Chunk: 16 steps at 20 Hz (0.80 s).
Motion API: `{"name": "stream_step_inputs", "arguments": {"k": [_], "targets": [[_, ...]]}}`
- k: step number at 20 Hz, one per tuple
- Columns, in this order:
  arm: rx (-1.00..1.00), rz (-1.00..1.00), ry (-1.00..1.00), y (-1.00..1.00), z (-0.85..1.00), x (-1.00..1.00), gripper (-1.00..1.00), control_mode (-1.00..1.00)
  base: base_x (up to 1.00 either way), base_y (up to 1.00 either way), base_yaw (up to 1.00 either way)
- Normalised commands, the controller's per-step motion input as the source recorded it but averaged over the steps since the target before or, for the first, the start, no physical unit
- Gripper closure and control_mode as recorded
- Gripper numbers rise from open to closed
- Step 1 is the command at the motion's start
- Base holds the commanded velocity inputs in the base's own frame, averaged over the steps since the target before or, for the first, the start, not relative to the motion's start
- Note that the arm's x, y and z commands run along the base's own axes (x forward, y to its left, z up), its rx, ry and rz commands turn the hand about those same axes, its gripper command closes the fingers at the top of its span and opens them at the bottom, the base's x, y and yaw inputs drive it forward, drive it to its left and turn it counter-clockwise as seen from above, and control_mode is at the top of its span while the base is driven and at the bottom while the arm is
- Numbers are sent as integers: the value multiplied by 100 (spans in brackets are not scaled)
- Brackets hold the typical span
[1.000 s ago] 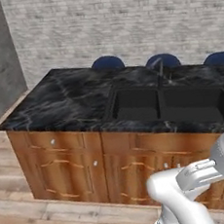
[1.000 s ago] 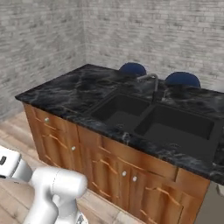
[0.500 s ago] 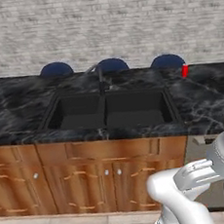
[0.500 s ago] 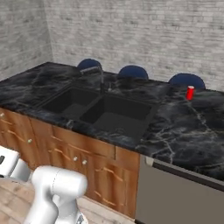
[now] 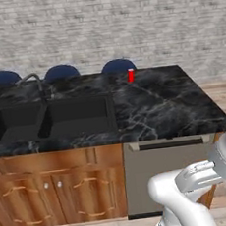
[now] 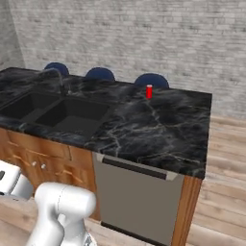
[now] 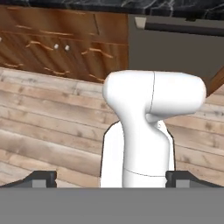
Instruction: Four empty soda cans are scattered around the kitchen. Gather all the cans and cluster them next to the stove for recycling.
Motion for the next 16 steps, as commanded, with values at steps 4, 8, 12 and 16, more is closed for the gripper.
{"name": "stream_step_inputs", "arguments": {"k": [4,8,12,16], "targets": [[0,0,0,0,0,0,-100,100,3,-100,-20],[0,0,0,0,0,0,-100,100,12,-100,-19],[0,0,0,0,0,0,-100,100,15,-100,-16],[0,0,0,0,0,0,-100,100,22,-100,-17]]}}
